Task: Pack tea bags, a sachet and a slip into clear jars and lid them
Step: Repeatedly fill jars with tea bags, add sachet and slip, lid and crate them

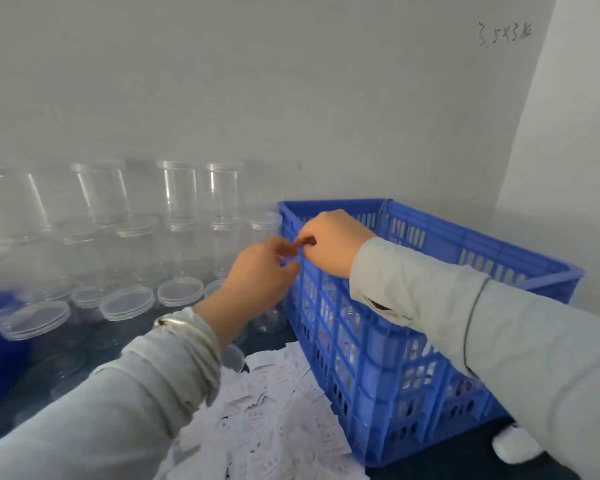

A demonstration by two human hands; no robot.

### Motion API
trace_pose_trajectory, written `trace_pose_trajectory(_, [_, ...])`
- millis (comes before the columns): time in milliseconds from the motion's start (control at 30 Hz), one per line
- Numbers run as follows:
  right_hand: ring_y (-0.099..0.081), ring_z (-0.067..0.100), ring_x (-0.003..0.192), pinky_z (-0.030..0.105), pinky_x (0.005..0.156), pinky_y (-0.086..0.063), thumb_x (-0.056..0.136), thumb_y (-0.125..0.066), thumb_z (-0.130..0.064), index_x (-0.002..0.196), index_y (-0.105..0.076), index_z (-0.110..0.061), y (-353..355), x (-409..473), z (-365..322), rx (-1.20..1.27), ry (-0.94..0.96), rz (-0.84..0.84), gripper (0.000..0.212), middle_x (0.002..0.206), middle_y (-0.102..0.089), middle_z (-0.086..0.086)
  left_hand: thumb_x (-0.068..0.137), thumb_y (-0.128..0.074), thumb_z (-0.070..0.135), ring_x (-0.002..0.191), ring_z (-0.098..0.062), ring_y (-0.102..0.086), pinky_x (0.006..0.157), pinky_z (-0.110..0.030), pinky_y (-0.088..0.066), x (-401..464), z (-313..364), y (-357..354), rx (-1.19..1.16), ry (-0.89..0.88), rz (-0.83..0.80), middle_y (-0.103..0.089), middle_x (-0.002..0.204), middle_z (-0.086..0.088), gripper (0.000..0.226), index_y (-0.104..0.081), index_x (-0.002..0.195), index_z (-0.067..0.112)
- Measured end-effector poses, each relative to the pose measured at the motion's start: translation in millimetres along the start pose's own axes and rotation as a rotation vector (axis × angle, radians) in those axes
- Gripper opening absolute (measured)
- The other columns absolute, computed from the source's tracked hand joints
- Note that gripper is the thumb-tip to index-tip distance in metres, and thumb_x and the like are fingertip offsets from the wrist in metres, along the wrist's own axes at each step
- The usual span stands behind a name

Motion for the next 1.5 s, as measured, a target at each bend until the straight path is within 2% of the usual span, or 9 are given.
trace_pose_trajectory(133, [-0.057,0.025,0.111,0.034,0.09,-0.049,0.091,-0.045,-0.01,0.106,-0.071,-0.015,-14.7,12.4,-38.2,-0.074,-0.034,-0.067,0.031,0.112,-0.067,0.005,0.088,-0.062,0.019,0.084,-0.006,-0.056,0.071,-0.017,-0.037,-28.8,-54.9,59.4,0.091,0.071,0.027,-0.06,0.091,0.011,0.014,-0.061,0.102,0.02])
trace_pose_trajectory(300, [-0.062,0.027,0.1,0.04,0.091,-0.05,0.093,-0.048,-0.011,0.107,-0.071,-0.012,-49.9,30.6,-94.2,-0.009,0.002,-0.14,0.028,0.113,-0.067,0.008,0.088,-0.063,0.018,0.07,0.008,-0.051,0.057,-0.008,-0.038,-73.7,-125.9,133.0,0.113,0.218,0.126,-0.056,0.077,0.02,0.009,-0.058,0.091,0.026])
trace_pose_trajectory(433, [-0.06,0.027,0.106,0.034,0.095,-0.046,0.094,-0.05,-0.012,0.111,-0.069,-0.018,-93.6,38.9,-141.0,0.007,0.07,-0.214,0.027,0.118,-0.065,0.005,0.087,-0.064,0.016,0.071,0.008,-0.052,0.059,-0.006,-0.039,-122.8,-176.5,177.6,0.16,0.312,0.174,-0.057,0.077,0.02,0.013,-0.058,0.087,0.027])
trace_pose_trajectory(567, [-0.057,0.025,0.11,0.033,0.095,-0.045,0.091,-0.052,-0.013,0.116,-0.065,-0.024,-143.6,48.0,-176.1,0.021,0.084,-0.288,0.031,0.123,-0.062,0.003,0.087,-0.063,0.013,0.079,-0.002,-0.058,0.07,-0.019,-0.038,-171.3,-216.9,201.9,0.152,0.422,0.227,-0.061,0.082,0.019,0.02,-0.056,0.083,0.031])
trace_pose_trajectory(667, [-0.054,0.024,0.117,0.031,0.096,-0.042,0.091,-0.054,-0.019,0.129,-0.055,-0.022,-180.8,56.6,-205.8,0.096,0.115,-0.34,0.039,0.132,-0.055,0.003,0.089,-0.06,0.014,0.088,-0.004,-0.058,0.067,-0.014,-0.036,-198.0,-240.8,211.4,0.193,0.488,0.252,-0.059,0.087,0.021,0.018,-0.057,0.087,0.032])
trace_pose_trajectory(767, [-0.05,0.027,0.123,0.031,0.098,-0.039,0.091,-0.056,-0.024,0.138,-0.046,-0.017,-210.0,69.9,-244.0,0.18,0.136,-0.335,0.048,0.14,-0.048,0.008,0.091,-0.056,0.021,0.097,-0.009,-0.054,0.079,-0.018,-0.038,-202.2,-253.7,218.3,0.401,0.476,0.153,-0.058,0.098,0.014,0.013,-0.06,0.102,0.027])
trace_pose_trajectory(967, [-0.051,0.03,0.12,0.035,0.098,-0.042,0.083,-0.068,-0.034,0.133,-0.046,-0.01,-247.2,105.7,-313.1,0.569,-0.001,-0.154,0.06,0.133,-0.051,0.012,0.092,-0.048,0.038,0.122,-0.016,-0.037,0.099,-0.034,-0.039,-205.7,-264.3,203.4,0.754,0.371,-0.218,-0.046,0.126,0.005,0.034,-0.053,0.123,0.027])
trace_pose_trajectory(1167, [-0.041,0.031,0.13,0.043,0.103,-0.041,0.066,-0.076,-0.057,0.148,-0.017,-0.012,-257.7,160.1,-363.3,0.811,-0.27,-0.089,0.11,0.144,-0.033,0.011,0.089,-0.048,0.034,0.13,-0.022,-0.026,0.1,-0.038,-0.035,-215.5,-266.3,196.0,0.978,0.314,-0.35,-0.039,0.135,-0.002,0.039,-0.052,0.125,0.018])
trace_pose_trajectory(1500, [-0.051,0.033,0.119,0.047,0.096,-0.047,0.069,-0.076,-0.053,0.14,-0.027,-0.015,-273.5,178.0,-376.8,0.824,-0.355,-0.114,0.094,0.137,-0.042,0.01,0.09,-0.045,0.037,0.134,-0.022,-0.022,0.103,-0.041,-0.032,-217.6,-265.6,196.8,0.98,0.329,-0.372,-0.04,0.138,-0.004,0.04,-0.052,0.124,0.017])
Point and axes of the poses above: each hand's wrist, its own x-axis towards the middle knuckle, its own y-axis out of the back of the hand, z = x × y, the point moved 3 cm from there along x, towards the middle knuckle
